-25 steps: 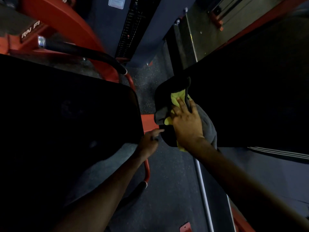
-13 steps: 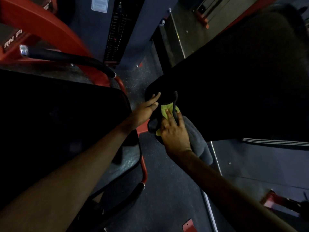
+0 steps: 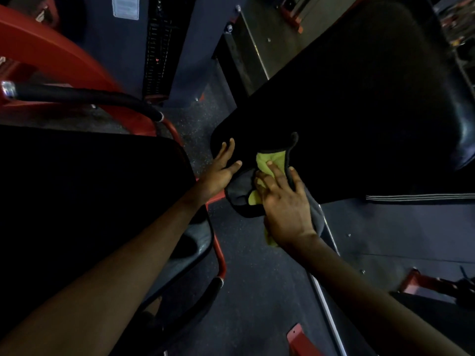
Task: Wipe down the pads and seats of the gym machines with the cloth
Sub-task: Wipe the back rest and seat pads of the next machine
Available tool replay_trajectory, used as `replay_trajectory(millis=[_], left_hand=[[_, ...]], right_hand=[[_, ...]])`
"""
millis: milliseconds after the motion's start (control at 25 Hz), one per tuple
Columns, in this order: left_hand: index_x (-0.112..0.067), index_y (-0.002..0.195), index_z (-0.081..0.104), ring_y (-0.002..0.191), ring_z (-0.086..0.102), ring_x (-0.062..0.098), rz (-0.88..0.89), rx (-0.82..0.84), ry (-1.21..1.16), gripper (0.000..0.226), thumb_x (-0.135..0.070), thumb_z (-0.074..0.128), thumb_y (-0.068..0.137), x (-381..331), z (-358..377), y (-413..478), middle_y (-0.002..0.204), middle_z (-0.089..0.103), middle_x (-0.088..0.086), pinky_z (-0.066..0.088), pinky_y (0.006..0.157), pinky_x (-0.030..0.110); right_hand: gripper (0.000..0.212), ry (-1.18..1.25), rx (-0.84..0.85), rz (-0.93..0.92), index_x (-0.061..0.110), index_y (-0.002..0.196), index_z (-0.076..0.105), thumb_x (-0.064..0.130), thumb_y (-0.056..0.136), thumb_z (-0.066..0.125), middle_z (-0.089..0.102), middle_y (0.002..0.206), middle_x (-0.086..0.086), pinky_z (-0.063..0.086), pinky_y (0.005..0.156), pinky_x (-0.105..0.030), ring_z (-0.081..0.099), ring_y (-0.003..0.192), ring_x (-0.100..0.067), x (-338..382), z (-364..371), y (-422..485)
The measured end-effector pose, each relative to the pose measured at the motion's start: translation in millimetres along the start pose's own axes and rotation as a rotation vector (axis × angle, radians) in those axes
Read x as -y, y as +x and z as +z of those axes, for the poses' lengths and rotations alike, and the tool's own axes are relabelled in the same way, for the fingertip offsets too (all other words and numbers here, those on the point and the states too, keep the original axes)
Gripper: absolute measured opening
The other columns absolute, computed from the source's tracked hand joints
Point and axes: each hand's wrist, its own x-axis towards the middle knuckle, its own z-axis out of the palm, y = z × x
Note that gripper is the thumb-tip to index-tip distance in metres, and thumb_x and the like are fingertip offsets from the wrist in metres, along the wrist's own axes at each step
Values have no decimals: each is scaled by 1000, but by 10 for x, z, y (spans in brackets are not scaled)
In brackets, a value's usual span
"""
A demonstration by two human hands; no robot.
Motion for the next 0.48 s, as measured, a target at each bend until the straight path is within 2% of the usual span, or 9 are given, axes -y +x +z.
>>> replay_trajectory(millis=[160, 240, 320, 480], left_hand=[[-30, 160, 7, 153, 10, 20, -66, -39, 30, 78, -47, 53, 99, -166, 117, -7, 168, 0, 1, 15, 120, 33], [-27, 160, 2, 154, 8, 22, -94, -17, 11, 85, -50, 55, 97, -229, 152, 2, 168, -4, 2, 15, 123, 37], [-26, 160, -2, 154, 4, 20, -95, 17, -3, 89, -43, 59, 97, -225, 140, -2, 168, -8, 2, 13, 122, 35], [-25, 160, -3, 154, -2, 17, -54, 36, 17, 86, -18, 59, 100, -105, 112, -18, 167, -10, 1, 8, 111, 20]], right_hand=[[56, 28, -195, 65, 9, 143, 56, 12, 87, 55, 46, 156, -5, 16, 123, -57, 20, 155, -27, -374, -285, -198], [53, 62, -273, 120, 8, 145, 54, 13, 92, 51, 45, 157, -7, 14, 122, -57, 21, 154, -28, -528, -421, -252], [49, 57, -286, 164, 7, 147, 51, 12, 98, 52, 44, 157, -8, 9, 123, -56, 18, 155, -29, -561, -501, -206], [52, -20, -178, 123, 6, 145, 53, 15, 94, 45, 46, 156, -6, 6, 124, -58, 15, 156, -29, -423, -506, 105]])
